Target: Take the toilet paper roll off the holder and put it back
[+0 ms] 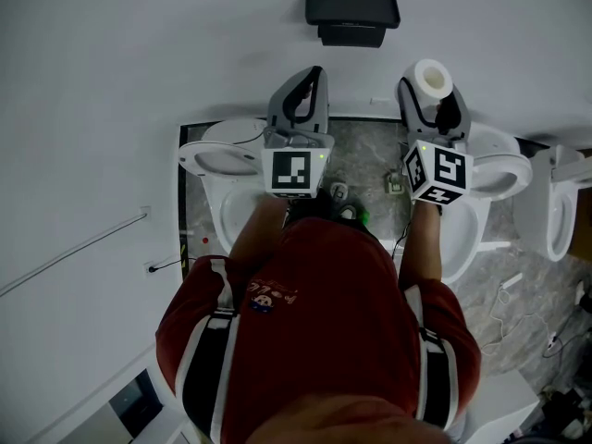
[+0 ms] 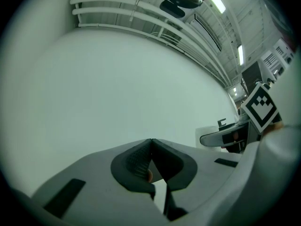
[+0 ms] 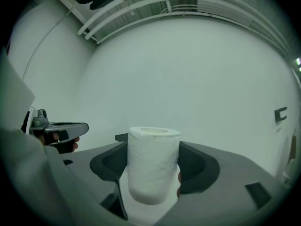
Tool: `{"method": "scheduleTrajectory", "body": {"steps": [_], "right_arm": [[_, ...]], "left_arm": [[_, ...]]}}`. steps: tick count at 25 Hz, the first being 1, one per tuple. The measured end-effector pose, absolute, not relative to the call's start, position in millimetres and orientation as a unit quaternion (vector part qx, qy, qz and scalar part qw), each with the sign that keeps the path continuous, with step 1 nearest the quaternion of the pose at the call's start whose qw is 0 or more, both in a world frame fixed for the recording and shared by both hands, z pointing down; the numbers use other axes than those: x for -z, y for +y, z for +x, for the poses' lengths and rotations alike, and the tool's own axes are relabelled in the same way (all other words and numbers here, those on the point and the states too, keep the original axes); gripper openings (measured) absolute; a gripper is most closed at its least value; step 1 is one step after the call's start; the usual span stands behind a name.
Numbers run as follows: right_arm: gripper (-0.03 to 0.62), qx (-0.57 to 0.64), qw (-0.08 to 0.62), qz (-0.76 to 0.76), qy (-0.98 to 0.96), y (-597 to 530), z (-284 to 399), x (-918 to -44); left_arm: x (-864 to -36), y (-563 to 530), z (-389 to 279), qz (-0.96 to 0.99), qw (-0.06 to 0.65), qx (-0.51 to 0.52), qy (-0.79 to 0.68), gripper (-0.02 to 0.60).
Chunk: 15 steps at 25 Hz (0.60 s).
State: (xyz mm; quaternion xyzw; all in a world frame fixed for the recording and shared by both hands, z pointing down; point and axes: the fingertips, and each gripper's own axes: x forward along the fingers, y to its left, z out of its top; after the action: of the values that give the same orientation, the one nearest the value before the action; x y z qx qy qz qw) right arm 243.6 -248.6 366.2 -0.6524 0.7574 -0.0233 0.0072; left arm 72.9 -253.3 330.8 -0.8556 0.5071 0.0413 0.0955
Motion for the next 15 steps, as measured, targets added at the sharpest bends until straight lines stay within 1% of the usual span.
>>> {"method": "scheduleTrajectory", "body": {"steps": [15], "right_arm": [[0.324,0.018,-0.003,-0.658,0.753,-277.3,247.7,-365.4]], "left_arm": [[-336.1,-281.0,62.5,-0.853,0.091,-0.046,0.511,0.018]]}}
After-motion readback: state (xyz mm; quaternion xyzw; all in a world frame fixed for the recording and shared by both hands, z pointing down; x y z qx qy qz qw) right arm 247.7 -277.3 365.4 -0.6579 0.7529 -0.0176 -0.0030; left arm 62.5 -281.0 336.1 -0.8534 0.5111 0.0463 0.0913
